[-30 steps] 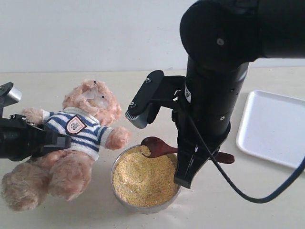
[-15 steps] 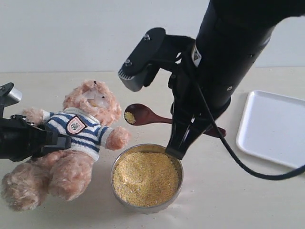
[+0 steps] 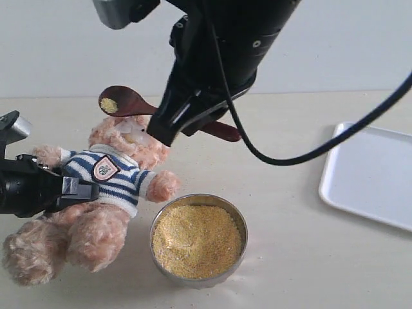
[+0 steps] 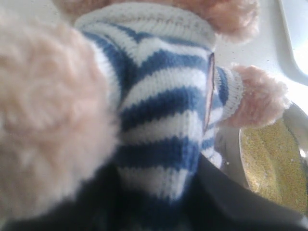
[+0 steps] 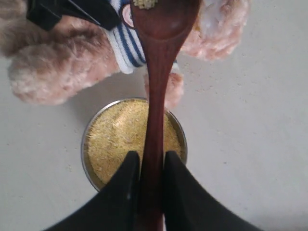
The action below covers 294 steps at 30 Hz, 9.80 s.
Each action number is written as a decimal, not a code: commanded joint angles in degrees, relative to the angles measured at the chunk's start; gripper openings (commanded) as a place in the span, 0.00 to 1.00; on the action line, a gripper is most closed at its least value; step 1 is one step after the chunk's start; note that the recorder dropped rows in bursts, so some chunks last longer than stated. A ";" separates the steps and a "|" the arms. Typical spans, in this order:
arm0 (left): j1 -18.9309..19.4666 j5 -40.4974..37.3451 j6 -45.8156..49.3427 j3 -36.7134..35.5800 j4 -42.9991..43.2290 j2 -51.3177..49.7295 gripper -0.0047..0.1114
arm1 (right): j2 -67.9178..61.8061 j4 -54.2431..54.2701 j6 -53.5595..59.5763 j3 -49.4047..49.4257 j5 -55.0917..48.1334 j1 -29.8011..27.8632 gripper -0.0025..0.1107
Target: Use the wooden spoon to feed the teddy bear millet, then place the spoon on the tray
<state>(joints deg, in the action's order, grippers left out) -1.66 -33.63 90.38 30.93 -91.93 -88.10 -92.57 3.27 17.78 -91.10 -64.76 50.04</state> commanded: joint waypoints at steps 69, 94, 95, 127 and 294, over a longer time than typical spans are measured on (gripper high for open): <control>-0.26 -3.89 0.51 0.04 0.11 0.03 0.08 | -18.39 -36.58 -9.74 -4.86 5.95 7.57 0.02; -0.26 -3.89 0.51 0.04 0.11 0.03 0.08 | -18.98 -44.91 -16.11 -4.86 0.62 11.13 0.02; -0.26 -3.89 0.51 0.04 0.11 0.03 0.08 | -18.88 -45.04 -16.24 -4.86 -0.04 11.13 0.02; -0.26 -3.44 0.51 0.04 0.11 0.03 0.08 | -3.24 -14.79 -6.05 -4.86 -3.74 -1.88 0.02; 3.31 37.17 -42.17 -30.93 50.82 85.90 0.08 | 28.66 -12.88 -23.96 42.49 42.90 -36.97 0.02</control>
<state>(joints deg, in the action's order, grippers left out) 1.59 5.17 48.05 0.27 -40.47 -2.19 -64.40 -9.60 -6.21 -48.91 -23.19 13.31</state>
